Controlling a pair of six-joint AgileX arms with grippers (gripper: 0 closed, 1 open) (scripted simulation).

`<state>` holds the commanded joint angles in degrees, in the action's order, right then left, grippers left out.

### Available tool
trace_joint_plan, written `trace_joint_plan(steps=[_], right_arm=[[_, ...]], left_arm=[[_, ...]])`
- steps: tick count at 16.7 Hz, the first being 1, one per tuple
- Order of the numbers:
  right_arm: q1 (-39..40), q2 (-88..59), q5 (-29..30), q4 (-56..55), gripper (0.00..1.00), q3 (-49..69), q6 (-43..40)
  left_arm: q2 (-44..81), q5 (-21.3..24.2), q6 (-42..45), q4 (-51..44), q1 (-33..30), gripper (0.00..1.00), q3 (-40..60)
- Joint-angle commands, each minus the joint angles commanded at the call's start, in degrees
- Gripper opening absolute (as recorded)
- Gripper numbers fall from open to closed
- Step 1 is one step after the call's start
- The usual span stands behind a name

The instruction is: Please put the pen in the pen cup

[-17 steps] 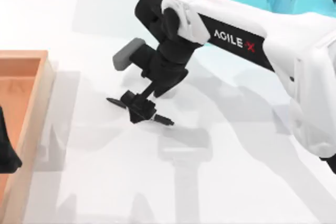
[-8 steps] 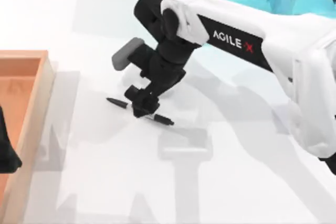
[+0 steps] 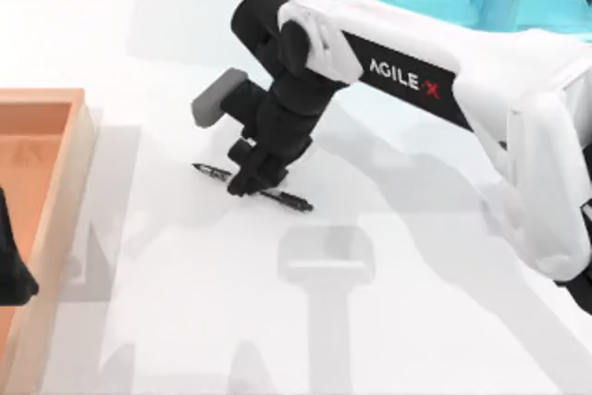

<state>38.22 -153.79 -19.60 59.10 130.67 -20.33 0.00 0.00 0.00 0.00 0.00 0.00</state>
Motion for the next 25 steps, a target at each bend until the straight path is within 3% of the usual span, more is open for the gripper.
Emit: trace_joint_plan(steps=[9, 19, 25], right_arm=[[-0.25, 3.63, 1.45, 0.34, 0.00, 0.31, -0.43], [8.12, 32.39, 3.30, 4.40, 0.00, -19.82, 9.93], [11.95, 37.03, 3.87, 5.64, 0.00, -23.89, 12.34]], left_arm=[[0.00, 0.00, 0.00, 0.00, 0.00, 1.00, 0.00], [0.00, 0.00, 0.00, 0.00, 0.00, 1.00, 0.00], [0.00, 0.00, 0.00, 0.00, 0.00, 1.00, 0.00]])
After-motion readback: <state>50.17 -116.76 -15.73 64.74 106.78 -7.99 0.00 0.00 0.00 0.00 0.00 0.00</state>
